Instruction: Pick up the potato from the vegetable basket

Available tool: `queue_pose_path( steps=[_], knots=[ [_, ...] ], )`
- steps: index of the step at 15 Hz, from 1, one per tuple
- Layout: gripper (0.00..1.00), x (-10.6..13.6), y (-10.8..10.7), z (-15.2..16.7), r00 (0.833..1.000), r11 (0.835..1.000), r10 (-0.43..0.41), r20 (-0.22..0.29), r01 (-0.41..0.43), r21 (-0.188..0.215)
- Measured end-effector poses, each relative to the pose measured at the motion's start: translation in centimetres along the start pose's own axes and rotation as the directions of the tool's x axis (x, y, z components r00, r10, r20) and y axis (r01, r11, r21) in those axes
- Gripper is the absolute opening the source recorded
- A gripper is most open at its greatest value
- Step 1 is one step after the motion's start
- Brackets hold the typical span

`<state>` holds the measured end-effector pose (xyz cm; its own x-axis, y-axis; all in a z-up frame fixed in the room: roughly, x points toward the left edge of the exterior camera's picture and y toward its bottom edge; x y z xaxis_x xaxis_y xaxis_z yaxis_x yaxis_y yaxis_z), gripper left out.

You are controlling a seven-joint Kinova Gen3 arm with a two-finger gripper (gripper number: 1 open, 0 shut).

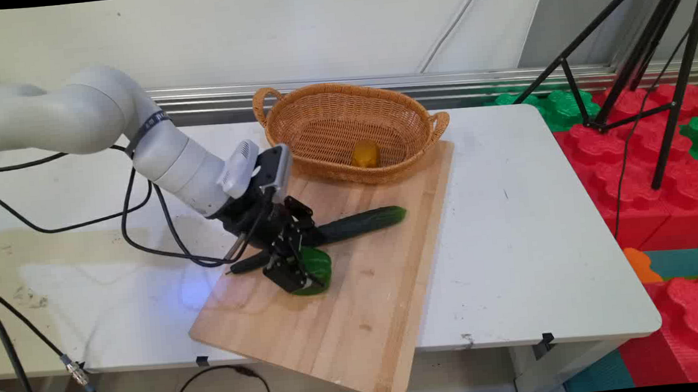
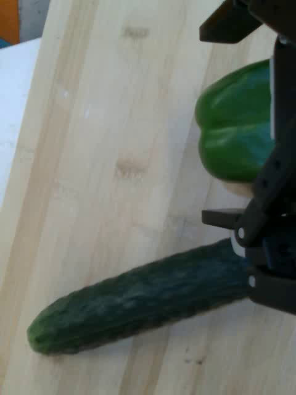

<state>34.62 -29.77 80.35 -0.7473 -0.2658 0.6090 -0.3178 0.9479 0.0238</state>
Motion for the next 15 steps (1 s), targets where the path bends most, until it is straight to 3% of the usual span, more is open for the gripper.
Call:
queue_pose_path(
  steps=[10, 15],
  knots=[
    [1.0, 0.0, -0.3, -5.1, 0.999, 0.999, 0.001, -0.051, 0.001, 0.036],
    [1.0, 0.2, -1.6, -9.2, 0.995, 0.995, -0.024, -0.1, 0.033, 0.09]
  ],
)
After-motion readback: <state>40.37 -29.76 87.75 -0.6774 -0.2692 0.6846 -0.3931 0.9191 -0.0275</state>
